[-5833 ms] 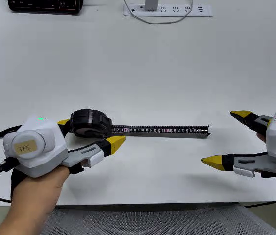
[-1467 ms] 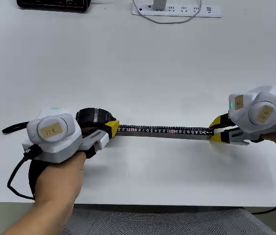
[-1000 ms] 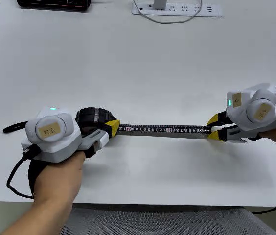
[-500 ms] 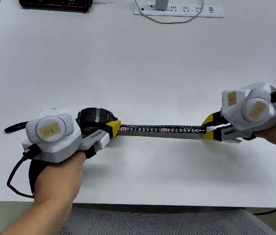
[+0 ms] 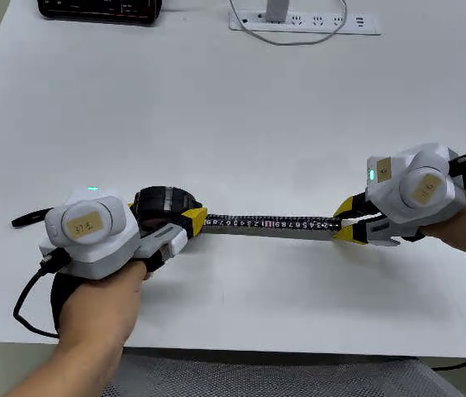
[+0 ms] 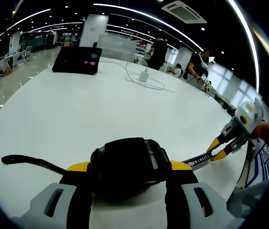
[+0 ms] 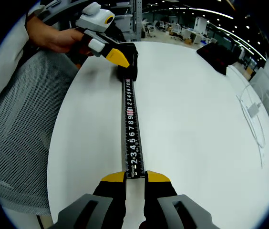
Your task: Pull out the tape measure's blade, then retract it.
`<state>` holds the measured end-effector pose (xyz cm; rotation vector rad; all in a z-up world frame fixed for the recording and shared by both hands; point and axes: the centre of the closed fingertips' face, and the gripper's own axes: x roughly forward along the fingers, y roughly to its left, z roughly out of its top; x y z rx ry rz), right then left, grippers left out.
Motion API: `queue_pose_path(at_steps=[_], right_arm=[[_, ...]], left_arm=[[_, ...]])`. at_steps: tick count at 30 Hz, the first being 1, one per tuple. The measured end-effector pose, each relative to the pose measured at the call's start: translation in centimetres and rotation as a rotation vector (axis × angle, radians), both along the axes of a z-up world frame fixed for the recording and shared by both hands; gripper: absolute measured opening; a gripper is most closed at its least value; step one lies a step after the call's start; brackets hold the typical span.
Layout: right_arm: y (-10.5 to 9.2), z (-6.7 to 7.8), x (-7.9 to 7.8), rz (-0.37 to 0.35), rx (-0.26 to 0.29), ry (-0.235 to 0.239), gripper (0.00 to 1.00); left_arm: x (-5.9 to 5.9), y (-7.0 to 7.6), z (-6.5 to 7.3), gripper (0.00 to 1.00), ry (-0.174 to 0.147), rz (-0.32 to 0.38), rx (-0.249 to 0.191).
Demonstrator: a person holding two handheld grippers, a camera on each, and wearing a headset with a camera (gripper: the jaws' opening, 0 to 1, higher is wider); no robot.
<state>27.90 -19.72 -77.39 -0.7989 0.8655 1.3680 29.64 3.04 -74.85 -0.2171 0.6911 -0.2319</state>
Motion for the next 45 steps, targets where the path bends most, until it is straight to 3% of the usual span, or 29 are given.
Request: queue_pose_path(at_steps=[45], right_arm=[[4.8, -0.4, 0.2, 0.025, 0.047, 0.047, 0.10]], left_arm=[[0.1, 0.1, -0.2, 0.58, 0.006, 0.008, -0.025]])
